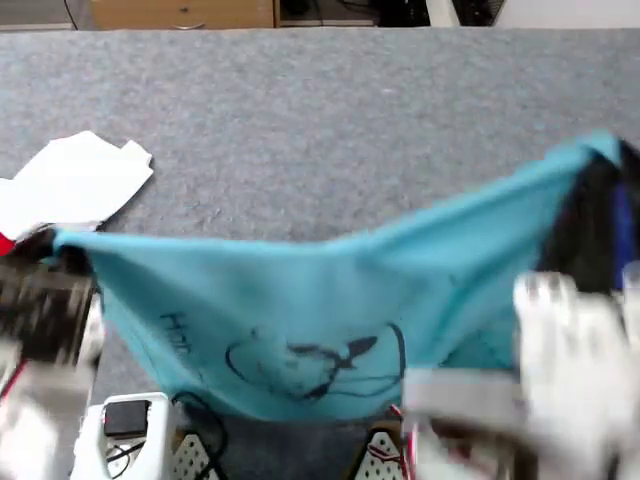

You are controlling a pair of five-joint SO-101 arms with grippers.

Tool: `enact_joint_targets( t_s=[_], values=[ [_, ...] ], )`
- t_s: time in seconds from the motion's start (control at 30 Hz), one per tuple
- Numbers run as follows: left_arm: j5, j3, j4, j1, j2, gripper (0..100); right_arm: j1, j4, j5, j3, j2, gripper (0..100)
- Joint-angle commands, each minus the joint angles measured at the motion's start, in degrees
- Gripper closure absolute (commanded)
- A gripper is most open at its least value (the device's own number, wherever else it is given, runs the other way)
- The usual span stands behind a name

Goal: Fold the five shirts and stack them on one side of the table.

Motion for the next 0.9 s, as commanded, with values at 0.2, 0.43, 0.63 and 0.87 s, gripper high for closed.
enact_joint_targets(
  t_s=[0.2, 0.43, 0.63, 0.87],
  values=[
    [-0.3, 40.5, -38.1, 0.0, 0.2, 98, -0.7, -31.5, -3.6, 44.6, 2.4, 99.6],
    [-0.8, 63.0, -71.2, 1.8, 1.0, 98, -2.6, -64.3, -3.3, 71.0, 2.5, 99.6],
    [-3.3, 64.4, -85.5, 4.9, 12.2, 98, -4.4, -82.2, -3.2, 78.3, 6.9, 99.6],
    [-3.3, 47.6, -88.2, 4.8, 34.1, 98, -3.6, -84.0, -3.2, 66.4, 19.9, 99.6]
  ],
)
